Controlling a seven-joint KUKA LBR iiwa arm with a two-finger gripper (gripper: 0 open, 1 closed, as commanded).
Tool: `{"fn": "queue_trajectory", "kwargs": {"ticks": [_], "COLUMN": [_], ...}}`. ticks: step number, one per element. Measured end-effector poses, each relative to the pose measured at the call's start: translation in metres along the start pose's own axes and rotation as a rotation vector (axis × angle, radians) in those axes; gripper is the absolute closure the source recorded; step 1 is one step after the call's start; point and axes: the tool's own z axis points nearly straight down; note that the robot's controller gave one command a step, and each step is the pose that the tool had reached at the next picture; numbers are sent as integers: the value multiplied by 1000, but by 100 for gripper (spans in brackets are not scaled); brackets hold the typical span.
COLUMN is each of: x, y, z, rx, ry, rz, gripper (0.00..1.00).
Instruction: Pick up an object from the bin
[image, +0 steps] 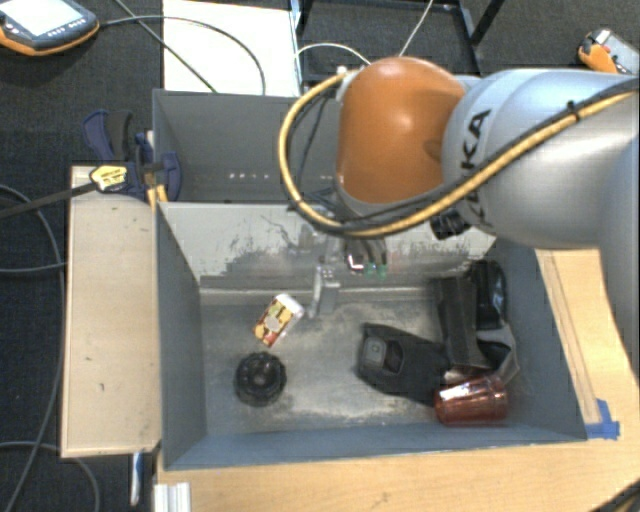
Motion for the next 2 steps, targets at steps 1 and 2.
{"fn": "queue_trajectory", "kwargs": {"ticks": [1, 2], "x": [-1, 30], "y": [-1, -15], "z": [-5, -1], "rx": [-1, 0], "ry": [-8, -1], "rz": [5, -168], "gripper": [0, 0]}}
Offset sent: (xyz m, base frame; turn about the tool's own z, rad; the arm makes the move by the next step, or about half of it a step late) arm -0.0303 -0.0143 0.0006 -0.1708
